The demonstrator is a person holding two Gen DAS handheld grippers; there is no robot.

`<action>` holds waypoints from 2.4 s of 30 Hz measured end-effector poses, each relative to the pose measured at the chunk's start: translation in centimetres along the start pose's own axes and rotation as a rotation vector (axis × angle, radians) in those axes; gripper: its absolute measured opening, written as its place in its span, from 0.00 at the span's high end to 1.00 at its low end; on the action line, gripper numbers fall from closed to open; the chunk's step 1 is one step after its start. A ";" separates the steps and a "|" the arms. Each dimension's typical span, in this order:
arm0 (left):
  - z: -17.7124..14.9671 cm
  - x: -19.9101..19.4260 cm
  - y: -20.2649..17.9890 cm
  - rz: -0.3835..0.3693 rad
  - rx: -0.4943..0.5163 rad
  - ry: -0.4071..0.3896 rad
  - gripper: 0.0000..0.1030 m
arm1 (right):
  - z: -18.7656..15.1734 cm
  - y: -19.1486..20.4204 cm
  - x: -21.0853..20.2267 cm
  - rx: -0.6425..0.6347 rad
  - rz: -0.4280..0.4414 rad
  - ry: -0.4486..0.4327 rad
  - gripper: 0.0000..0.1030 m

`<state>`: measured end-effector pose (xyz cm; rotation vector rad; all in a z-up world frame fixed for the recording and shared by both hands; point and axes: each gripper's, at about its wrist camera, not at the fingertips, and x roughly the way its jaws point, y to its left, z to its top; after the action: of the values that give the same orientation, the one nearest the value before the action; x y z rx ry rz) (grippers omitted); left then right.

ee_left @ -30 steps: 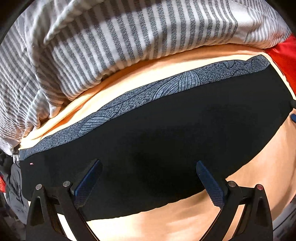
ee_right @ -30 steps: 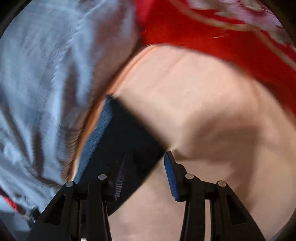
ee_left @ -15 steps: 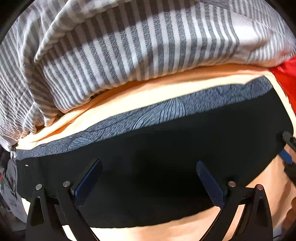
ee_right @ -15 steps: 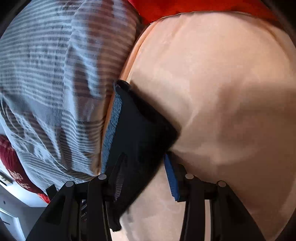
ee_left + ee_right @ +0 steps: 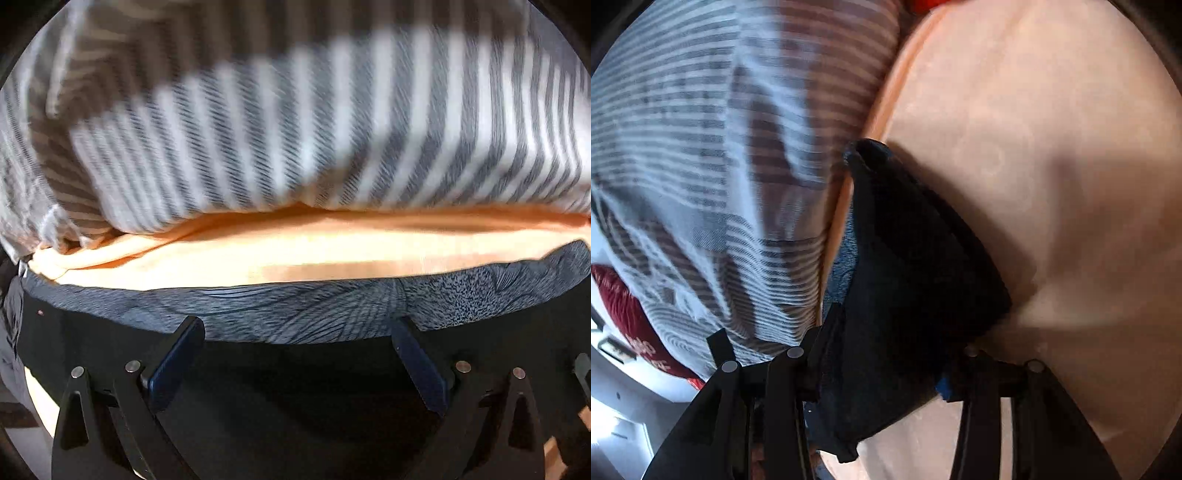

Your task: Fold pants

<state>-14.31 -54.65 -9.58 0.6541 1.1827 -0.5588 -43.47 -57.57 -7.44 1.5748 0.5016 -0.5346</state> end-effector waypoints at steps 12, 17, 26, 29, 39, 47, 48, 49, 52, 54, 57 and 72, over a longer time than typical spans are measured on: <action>0.2 0.1 1.5 -0.048 0.008 -0.011 0.00 | -1.1 5.8 -0.4 -0.100 0.117 0.017 0.83; -0.8 -0.4 2.5 -0.029 0.053 -0.030 0.00 | -2.9 10.7 -0.4 -0.244 0.121 0.038 0.83; -2.0 -1.9 5.7 -0.098 0.055 -0.048 0.00 | -7.5 17.5 2.0 -0.445 0.041 0.086 0.83; -3.0 -3.1 10.5 -0.100 -0.018 -0.050 0.00 | -9.8 20.2 3.4 -0.576 -0.041 0.097 0.83; -5.7 -4.2 24.9 -0.003 -0.180 -0.033 0.00 | -19.2 22.1 13.6 -0.796 -0.272 0.199 0.83; -9.1 -1.1 33.0 0.006 -0.237 0.015 0.00 | -28.0 21.8 23.5 -1.041 -0.613 0.183 0.68; -9.1 -0.6 33.3 0.008 -0.238 0.017 0.00 | -28.8 21.7 23.9 -1.080 -0.646 0.168 0.64; -9.3 -0.4 33.8 0.011 -0.242 0.019 0.00 | -29.6 21.9 24.2 -1.113 -0.666 0.164 0.54; -9.4 0.0 35.1 0.013 -0.264 0.022 0.00 | -31.8 23.2 24.3 -1.190 -0.661 0.179 0.33; -9.3 0.0 35.8 0.018 -0.272 0.023 0.00 | -33.0 24.3 23.8 -1.216 -0.614 0.194 0.33; -8.9 -0.3 35.5 0.000 -0.247 0.012 0.00 | -34.2 25.3 21.5 -1.190 -0.477 0.248 0.33; -8.7 -1.8 25.7 -0.284 0.015 -0.006 0.00 | -25.9 20.5 15.6 -0.707 -0.479 0.191 0.41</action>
<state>-2.45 -30.47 -5.60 0.4989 1.2758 -0.8080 -17.53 -33.09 0.66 0.8237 1.0950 -0.4881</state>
